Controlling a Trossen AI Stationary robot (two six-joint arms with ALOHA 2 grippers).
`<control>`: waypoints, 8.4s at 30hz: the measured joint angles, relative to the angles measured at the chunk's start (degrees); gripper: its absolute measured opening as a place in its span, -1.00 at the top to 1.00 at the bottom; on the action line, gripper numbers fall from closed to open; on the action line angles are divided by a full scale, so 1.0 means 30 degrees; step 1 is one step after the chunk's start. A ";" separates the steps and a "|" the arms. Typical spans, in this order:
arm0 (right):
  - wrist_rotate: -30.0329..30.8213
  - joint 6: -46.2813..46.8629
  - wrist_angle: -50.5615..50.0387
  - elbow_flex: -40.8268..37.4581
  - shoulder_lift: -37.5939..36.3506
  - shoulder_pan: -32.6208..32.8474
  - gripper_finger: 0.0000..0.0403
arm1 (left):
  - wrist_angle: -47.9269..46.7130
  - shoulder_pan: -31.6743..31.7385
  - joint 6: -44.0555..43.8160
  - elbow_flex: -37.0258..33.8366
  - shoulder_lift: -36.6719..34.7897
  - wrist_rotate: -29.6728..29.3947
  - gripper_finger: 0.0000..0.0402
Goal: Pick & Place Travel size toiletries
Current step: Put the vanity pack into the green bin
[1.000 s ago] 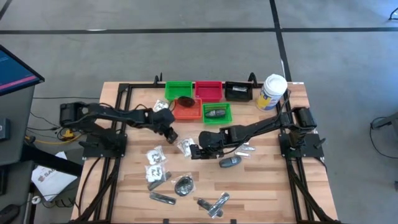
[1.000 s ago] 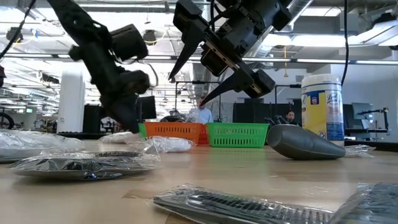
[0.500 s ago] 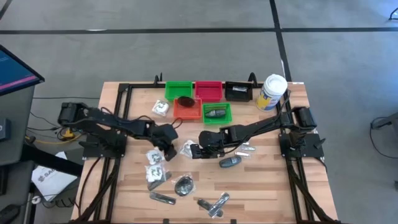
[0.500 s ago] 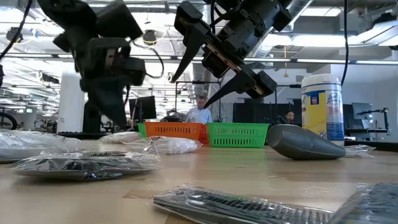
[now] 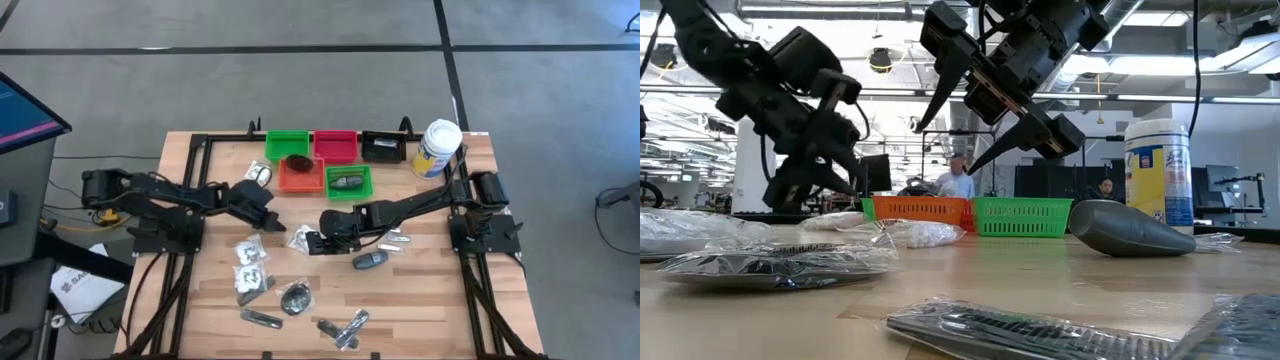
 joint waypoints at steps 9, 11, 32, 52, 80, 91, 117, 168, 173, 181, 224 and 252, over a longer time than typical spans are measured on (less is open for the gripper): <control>0.0000 -0.0093 0.0081 0.0000 0.0007 -0.0082 -0.32 | 0.0056 0.0052 0.0193 -0.0365 0.1142 0.0123 -0.01; 0.0000 -0.0089 0.0081 0.0000 0.0007 -0.0080 -0.32 | 0.0179 -0.0036 0.0191 -0.0338 0.1758 0.0123 -0.03; 0.0000 -0.0089 0.0089 0.0000 0.0007 -0.0111 -0.32 | 0.4152 -0.0884 -0.0004 0.2598 0.7172 0.1136 -0.04; -0.0009 -0.0436 0.0089 0.0000 0.0015 -0.0031 -0.32 | 0.4297 -0.1529 0.0271 0.2948 0.7648 0.1218 0.96; -0.4802 -0.3905 0.7937 -0.0016 -0.0550 -0.1350 -0.32 | 0.3924 0.2992 -0.2468 0.2965 -0.1918 0.1563 1.00; -0.5090 -0.8708 0.8584 -0.0015 -0.6239 -0.4576 -0.32 | 0.3317 0.8429 -0.2076 0.5468 -0.1733 0.2314 1.00; -0.6033 -1.6898 0.2449 -0.0007 -1.1570 -0.8796 -0.32 | -0.6664 1.4726 0.3212 1.3746 0.4224 0.5584 1.00; -0.0501 -1.6138 0.2347 -0.0007 -1.0892 -1.0450 -0.32 | -1.2414 1.6874 1.0857 1.3724 0.6147 0.7426 1.00; -0.0503 -1.6140 0.2355 -0.0007 -1.0892 -1.0450 -0.32 | -1.2503 1.6884 1.1003 1.3720 0.6147 0.7152 1.00; -0.0503 -1.6145 0.2352 -0.0007 -1.0892 -1.0450 -0.32 | -1.2866 1.7013 1.1446 1.3716 0.6147 0.6255 1.00; -0.0510 -1.6599 0.2355 -0.0007 -1.0892 -1.0595 -0.32 | -1.5017 1.6991 1.3952 1.3716 0.6147 0.1975 1.00; -0.0510 -1.6635 0.2351 -0.0007 -1.0892 -1.0828 -0.32 | -1.4738 1.6442 1.4849 1.3716 0.6147 0.0956 0.99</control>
